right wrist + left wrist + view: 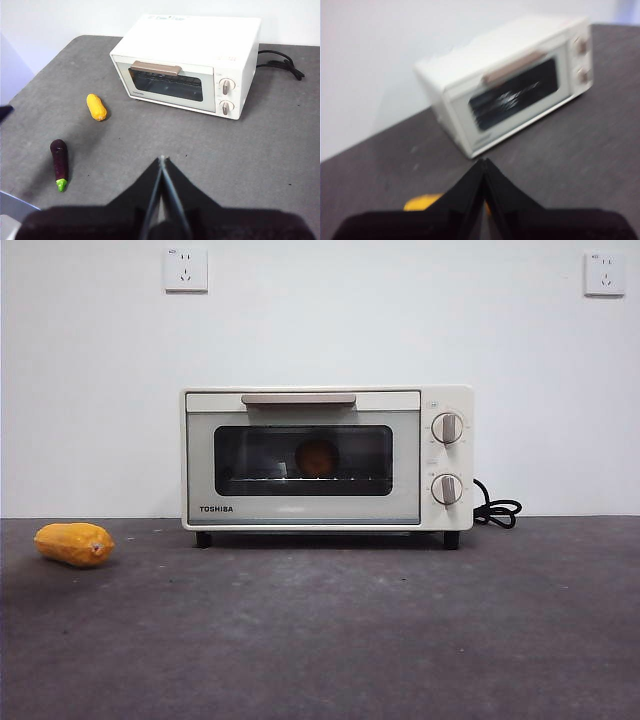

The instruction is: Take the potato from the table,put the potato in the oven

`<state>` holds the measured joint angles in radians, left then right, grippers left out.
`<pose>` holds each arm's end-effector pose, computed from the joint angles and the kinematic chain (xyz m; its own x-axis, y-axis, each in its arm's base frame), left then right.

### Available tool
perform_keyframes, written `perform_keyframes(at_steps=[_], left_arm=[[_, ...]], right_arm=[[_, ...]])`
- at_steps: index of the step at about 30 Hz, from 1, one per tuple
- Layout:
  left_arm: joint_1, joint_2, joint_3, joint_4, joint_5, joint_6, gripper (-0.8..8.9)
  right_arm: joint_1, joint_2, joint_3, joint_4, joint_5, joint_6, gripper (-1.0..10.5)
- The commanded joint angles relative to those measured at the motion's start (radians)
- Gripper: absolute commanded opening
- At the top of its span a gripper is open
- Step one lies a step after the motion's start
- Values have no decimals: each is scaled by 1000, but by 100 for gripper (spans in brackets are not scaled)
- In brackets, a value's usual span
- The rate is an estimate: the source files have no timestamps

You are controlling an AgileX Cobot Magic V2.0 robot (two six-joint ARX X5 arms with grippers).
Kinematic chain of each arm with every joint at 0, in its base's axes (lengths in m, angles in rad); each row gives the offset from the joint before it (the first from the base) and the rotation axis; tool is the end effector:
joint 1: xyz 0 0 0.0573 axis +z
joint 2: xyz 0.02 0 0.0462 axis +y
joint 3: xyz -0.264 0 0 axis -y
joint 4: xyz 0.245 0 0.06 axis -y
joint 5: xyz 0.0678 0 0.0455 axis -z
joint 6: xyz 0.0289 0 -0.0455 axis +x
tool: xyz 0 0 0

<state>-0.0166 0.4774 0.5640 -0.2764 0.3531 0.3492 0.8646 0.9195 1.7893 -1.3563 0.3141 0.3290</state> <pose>0.1174 -0.0119 0.2879 0.9156 -0.3611 -0.1770 0.3982 0.8752 0.2747 0.0434 0.0371 0.4948 0.7807 0.4392 -0.4447 -0.4190 0.8957 0.1489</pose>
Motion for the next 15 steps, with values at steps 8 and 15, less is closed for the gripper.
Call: perform_keyframes(at_steps=[8, 15], left_arm=[[6, -252, -421, 286, -251, -182, -4], [14, -345, -516, 279, -383, -275, -4]], right_arm=[[1, 1, -7, -20, 1, 8, 2], [1, 1, -7, -20, 1, 8, 2]])
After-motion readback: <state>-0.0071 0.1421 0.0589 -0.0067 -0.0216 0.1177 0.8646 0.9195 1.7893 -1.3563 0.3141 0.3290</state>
